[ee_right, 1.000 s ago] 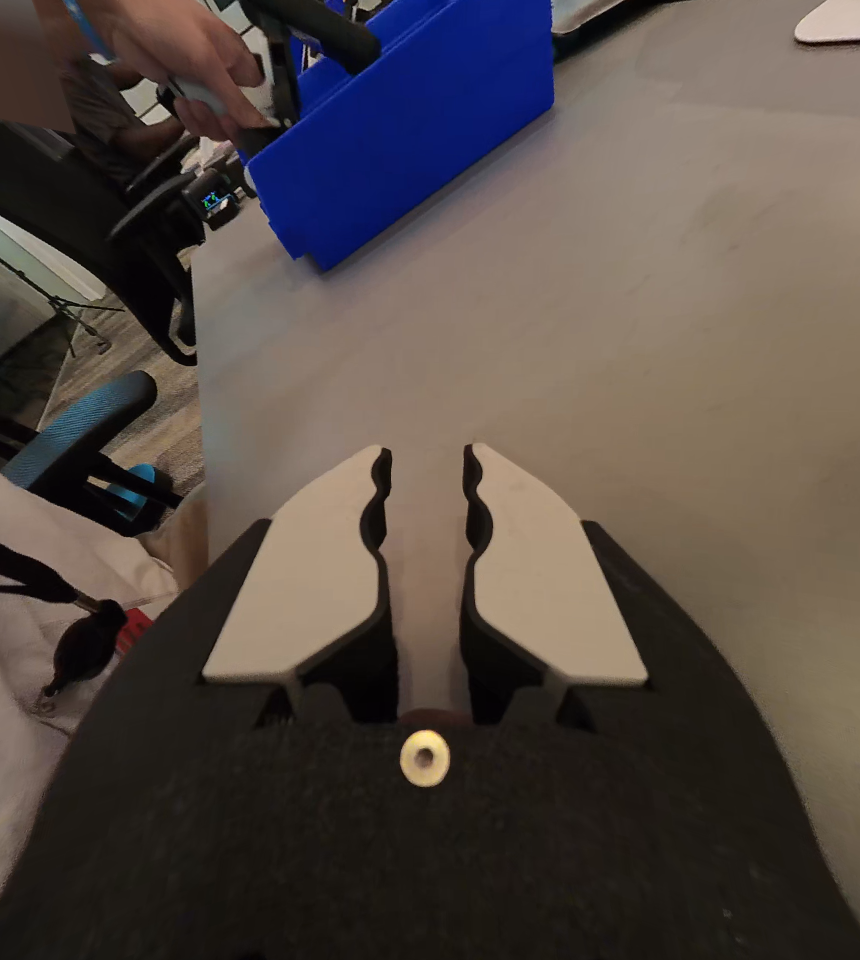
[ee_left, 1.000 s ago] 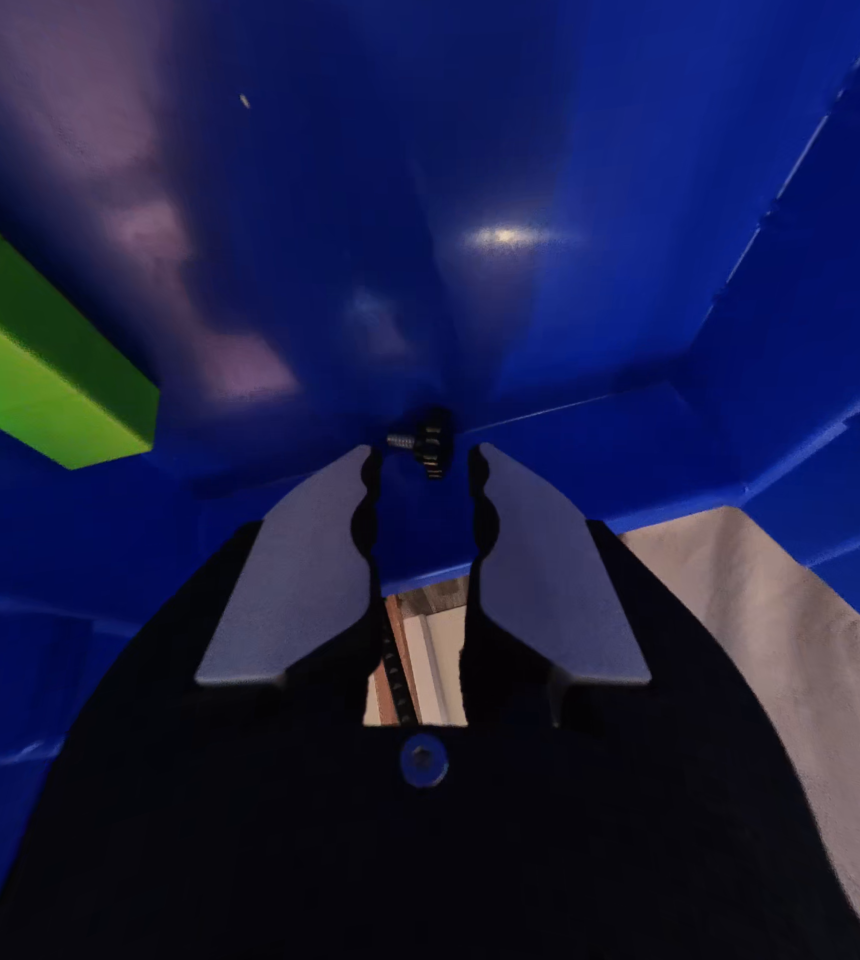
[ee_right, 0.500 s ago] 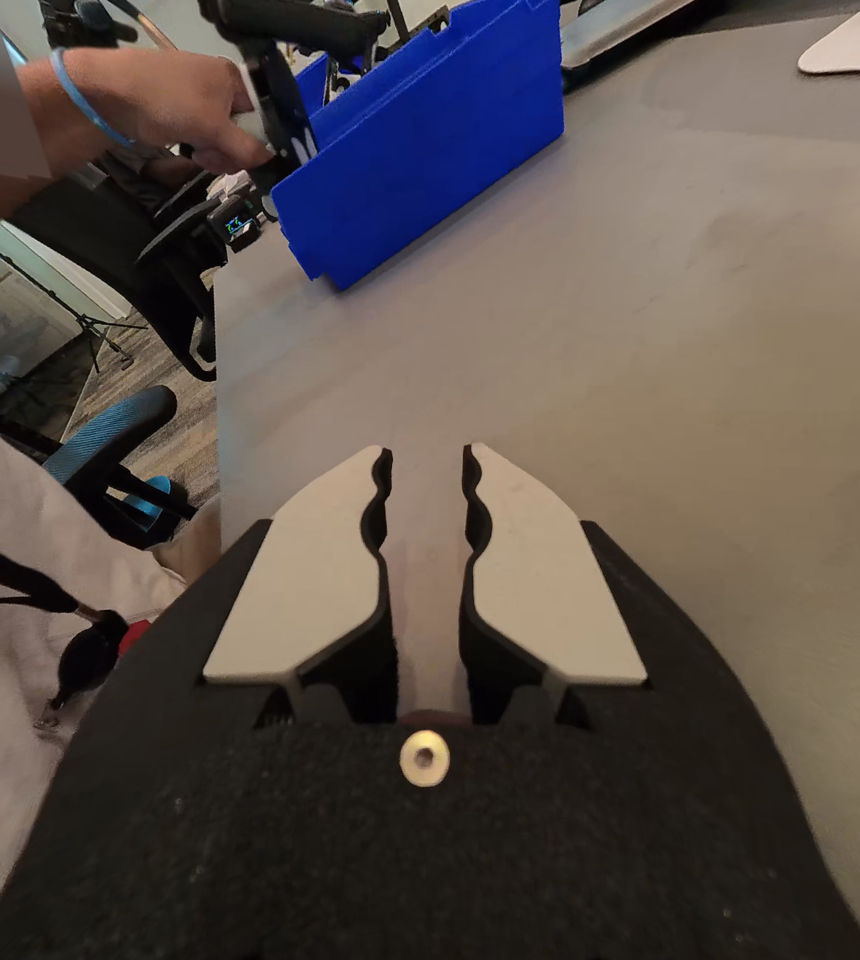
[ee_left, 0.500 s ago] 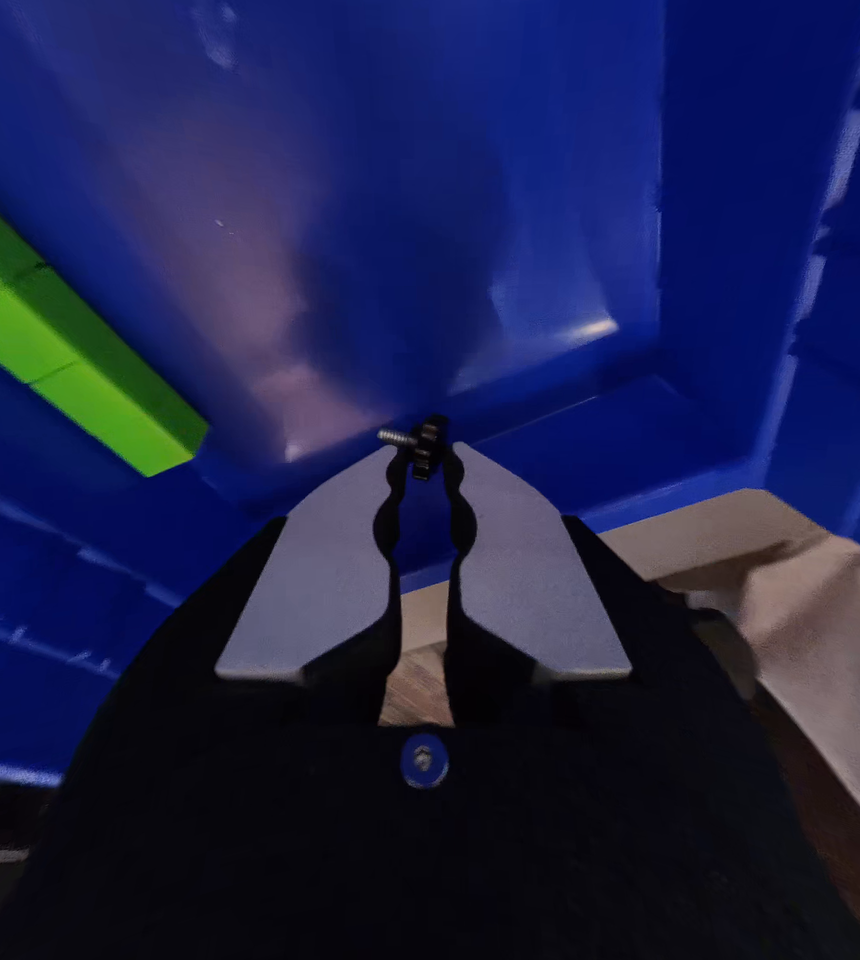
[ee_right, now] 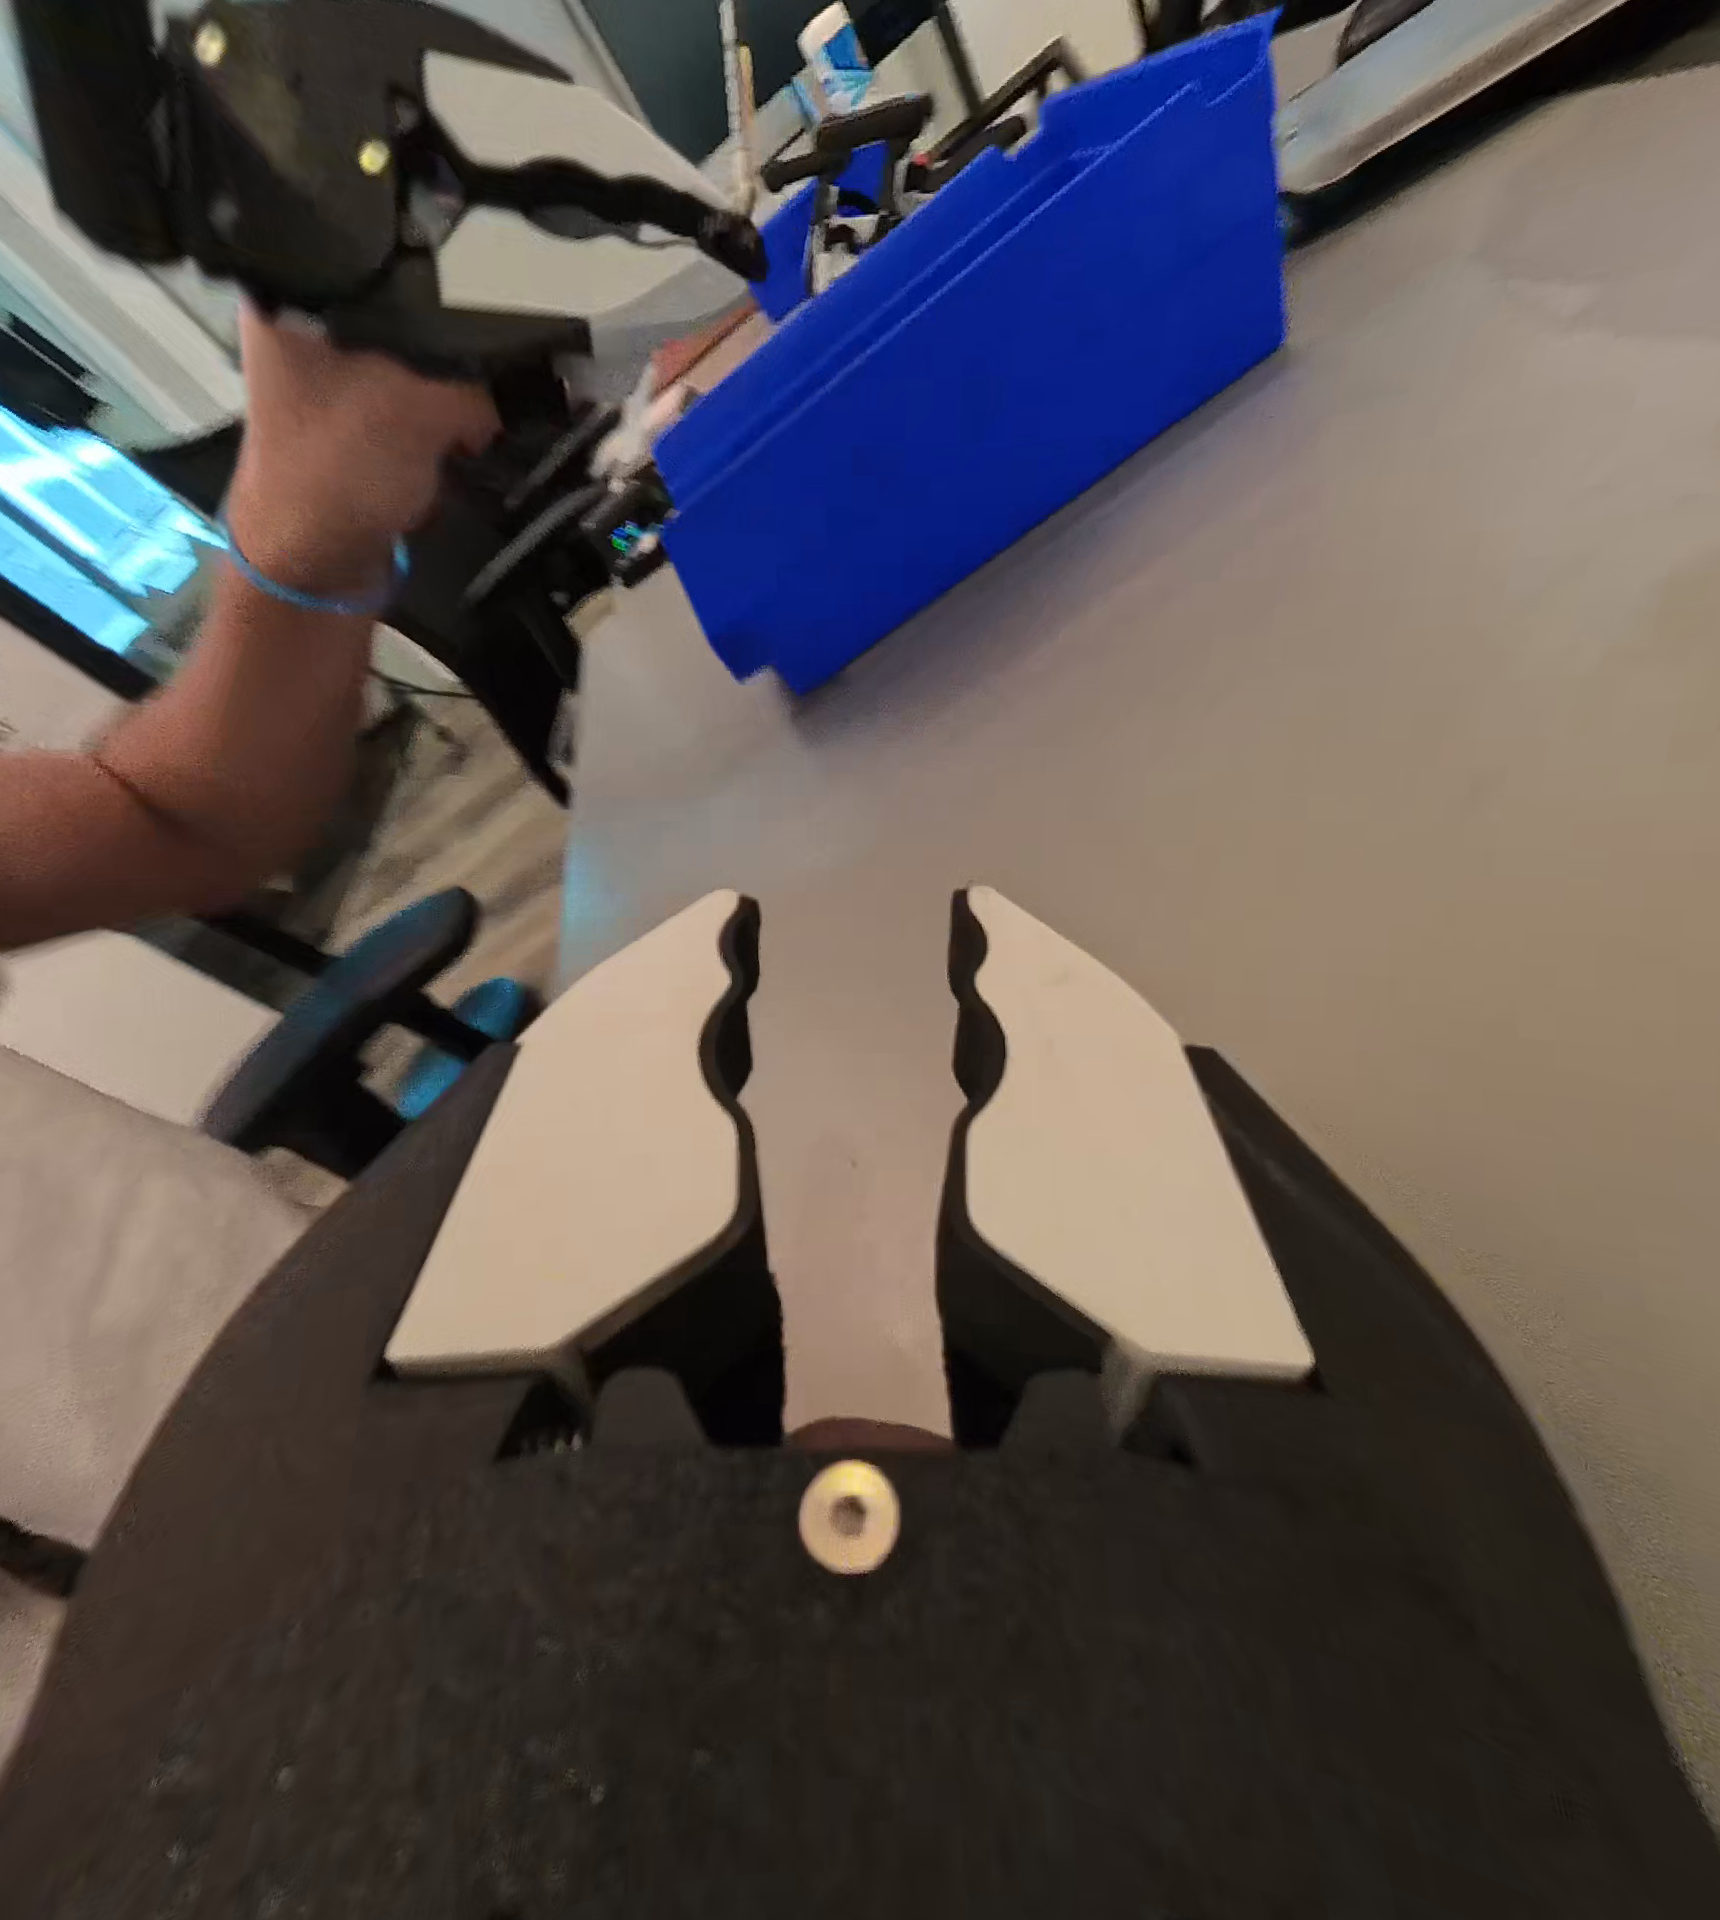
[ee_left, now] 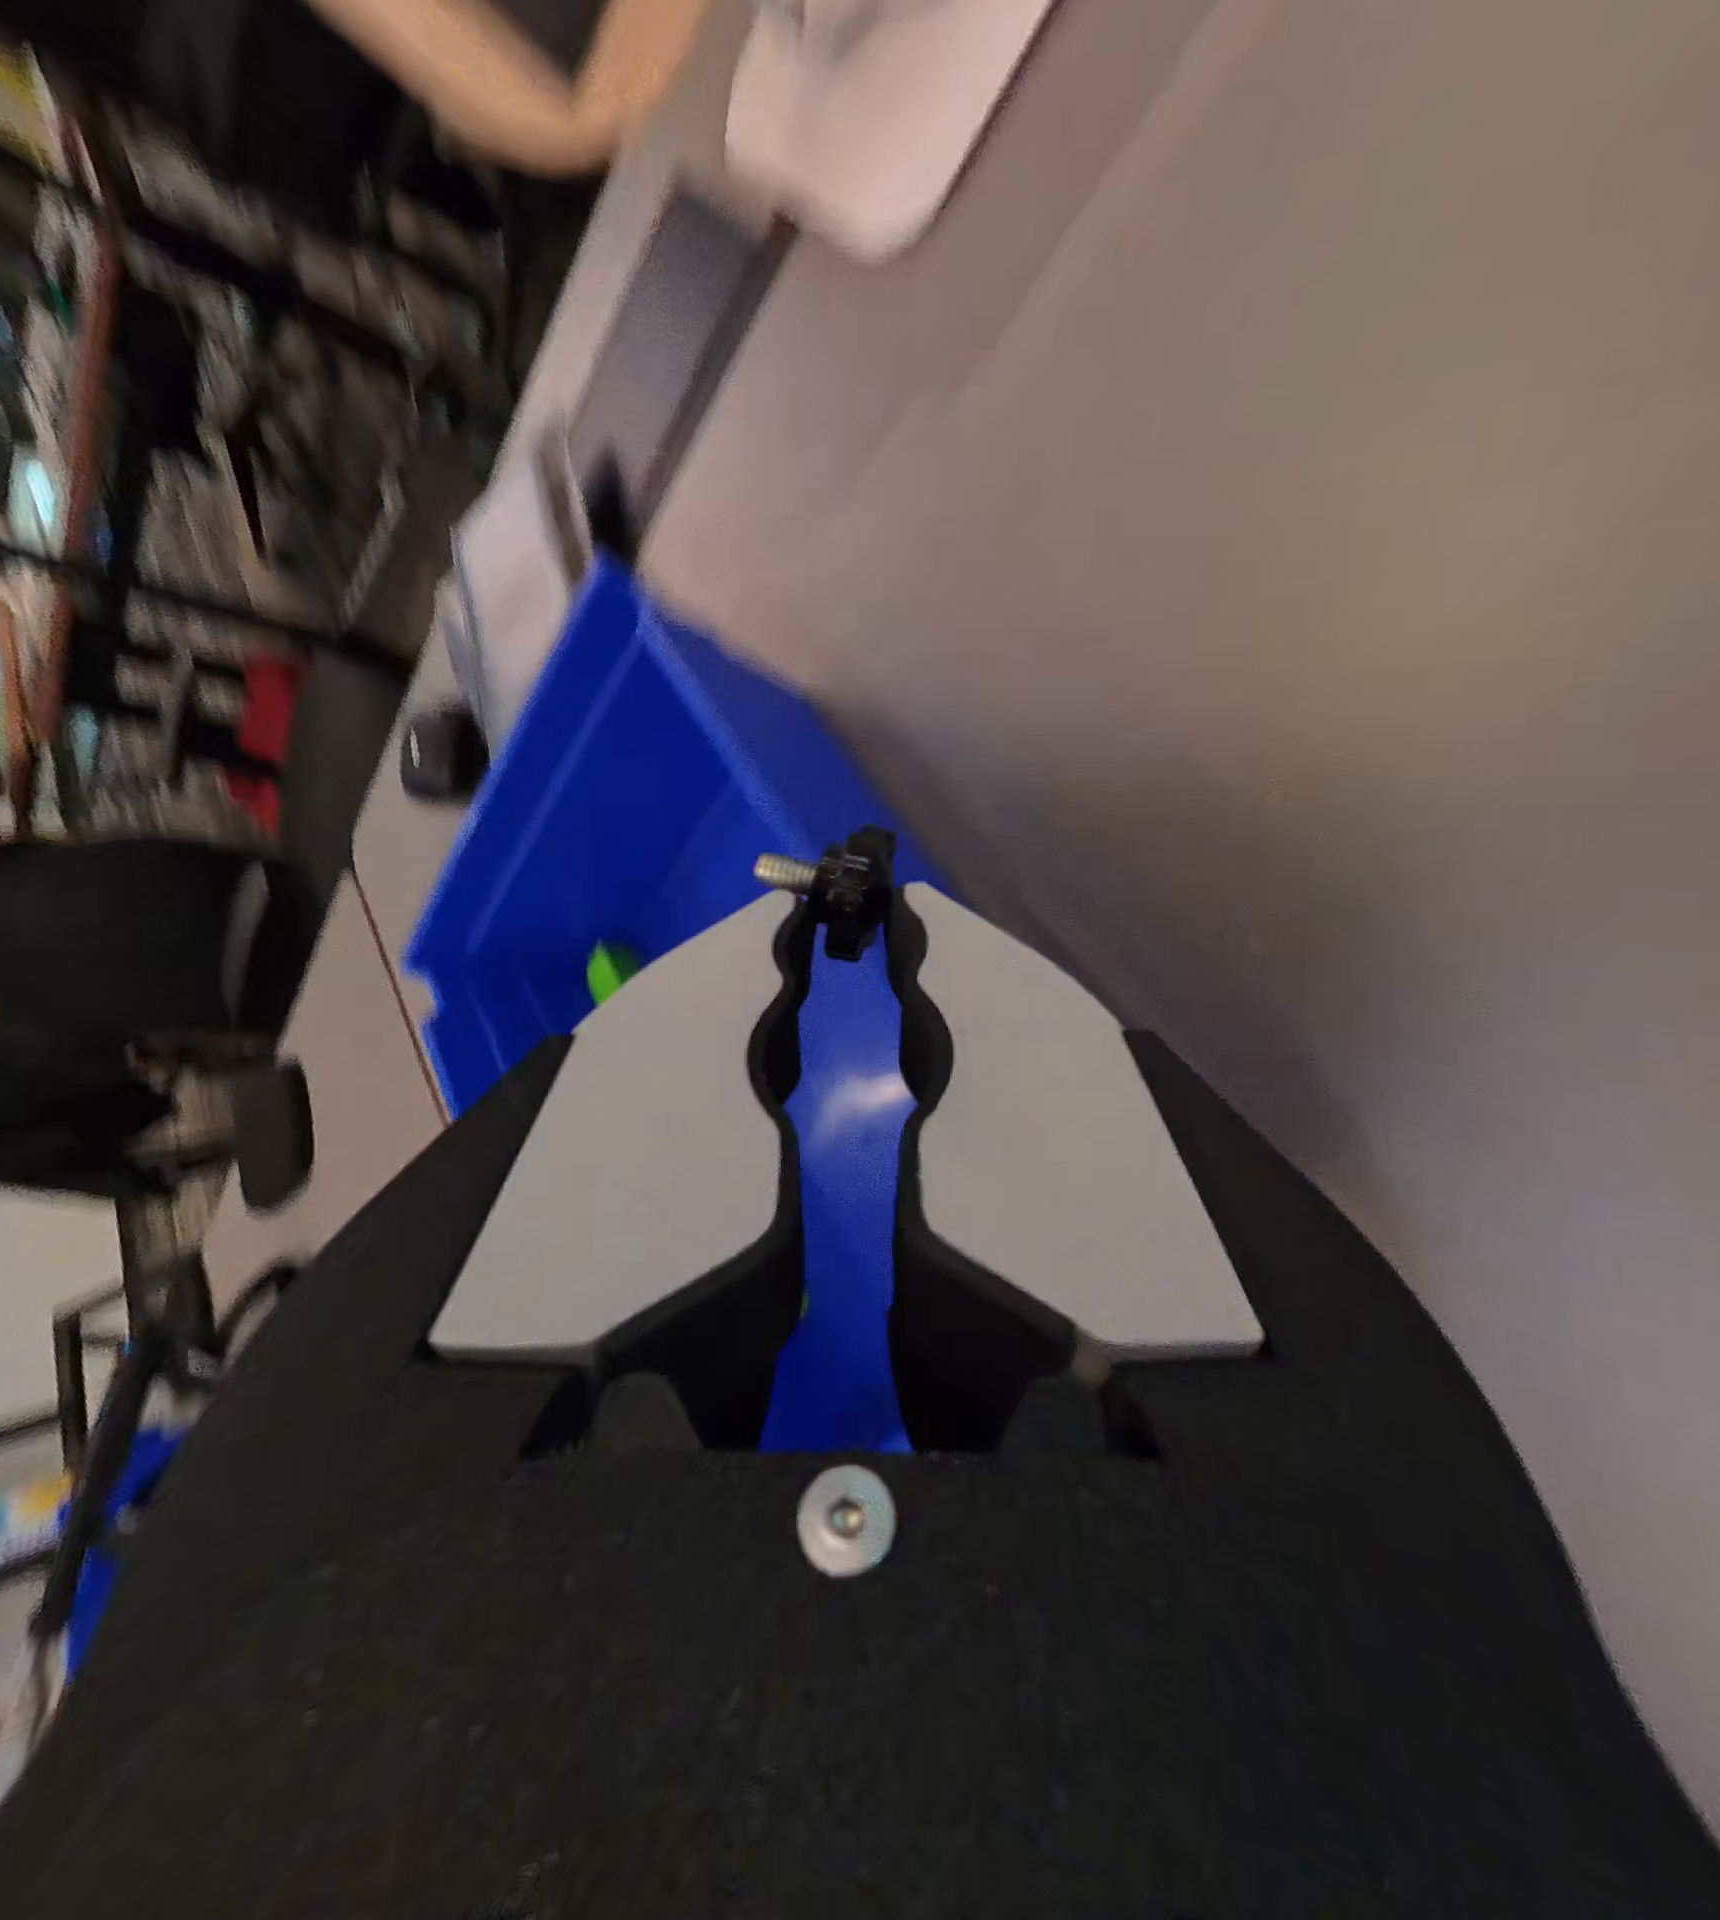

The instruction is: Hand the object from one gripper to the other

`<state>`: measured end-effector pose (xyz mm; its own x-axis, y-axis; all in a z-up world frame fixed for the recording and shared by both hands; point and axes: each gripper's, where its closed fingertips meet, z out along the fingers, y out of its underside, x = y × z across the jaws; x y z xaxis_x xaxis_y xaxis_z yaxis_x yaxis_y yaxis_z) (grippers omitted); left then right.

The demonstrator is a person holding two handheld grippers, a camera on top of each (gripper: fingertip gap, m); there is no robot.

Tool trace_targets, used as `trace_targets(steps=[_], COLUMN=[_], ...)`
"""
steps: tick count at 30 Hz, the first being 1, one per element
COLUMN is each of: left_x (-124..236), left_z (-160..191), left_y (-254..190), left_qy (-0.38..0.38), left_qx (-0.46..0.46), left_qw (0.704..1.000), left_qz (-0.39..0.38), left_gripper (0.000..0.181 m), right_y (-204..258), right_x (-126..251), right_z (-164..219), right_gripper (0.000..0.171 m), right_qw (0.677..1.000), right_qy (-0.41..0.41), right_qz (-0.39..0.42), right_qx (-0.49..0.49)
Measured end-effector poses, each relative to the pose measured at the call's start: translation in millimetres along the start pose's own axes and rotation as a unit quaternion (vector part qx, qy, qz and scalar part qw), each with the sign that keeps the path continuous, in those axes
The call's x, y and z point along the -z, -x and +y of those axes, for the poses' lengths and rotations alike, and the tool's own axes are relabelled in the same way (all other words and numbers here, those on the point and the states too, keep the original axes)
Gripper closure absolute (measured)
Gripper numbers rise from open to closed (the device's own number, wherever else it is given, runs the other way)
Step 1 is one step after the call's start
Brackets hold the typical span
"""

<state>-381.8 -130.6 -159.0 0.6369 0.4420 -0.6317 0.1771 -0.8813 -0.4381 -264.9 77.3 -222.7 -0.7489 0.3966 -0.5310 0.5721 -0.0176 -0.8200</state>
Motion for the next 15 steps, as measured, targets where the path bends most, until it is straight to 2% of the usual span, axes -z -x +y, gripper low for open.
trace_targets(steps=[4,7,10,12,15], left_x=[28,38,40,36,33], left_z=[-76,-112,-126,-125,-121], left_y=[-45,-94,-139,-158,-175], left_qy=[-0.133,-0.204,-0.254,-0.273,-0.283], left_qx=[-0.027,-0.005,0.017,0.001,-0.057], left_qw=[0.991,0.978,0.964,0.960,0.957], left_qz=[0.000,0.049,0.084,0.061,0.014], left_gripper=[0.168,0.168,0.168,0.168,0.168], right_y=[3,7,16,27,28], right_x=[-19,-24,-20,-17,-15], right_z=[-33,-48,-47,-36,-19], right_gripper=[0.130,0.126,0.128,0.129,0.130], right_qw=[0.991,0.979,0.968,0.960,0.960], right_qy=[-0.021,-0.050,-0.094,-0.089,-0.064], right_qz=[-0.089,-0.131,-0.155,-0.185,-0.186], right_qx=[-0.101,-0.146,-0.172,-0.190,-0.198])
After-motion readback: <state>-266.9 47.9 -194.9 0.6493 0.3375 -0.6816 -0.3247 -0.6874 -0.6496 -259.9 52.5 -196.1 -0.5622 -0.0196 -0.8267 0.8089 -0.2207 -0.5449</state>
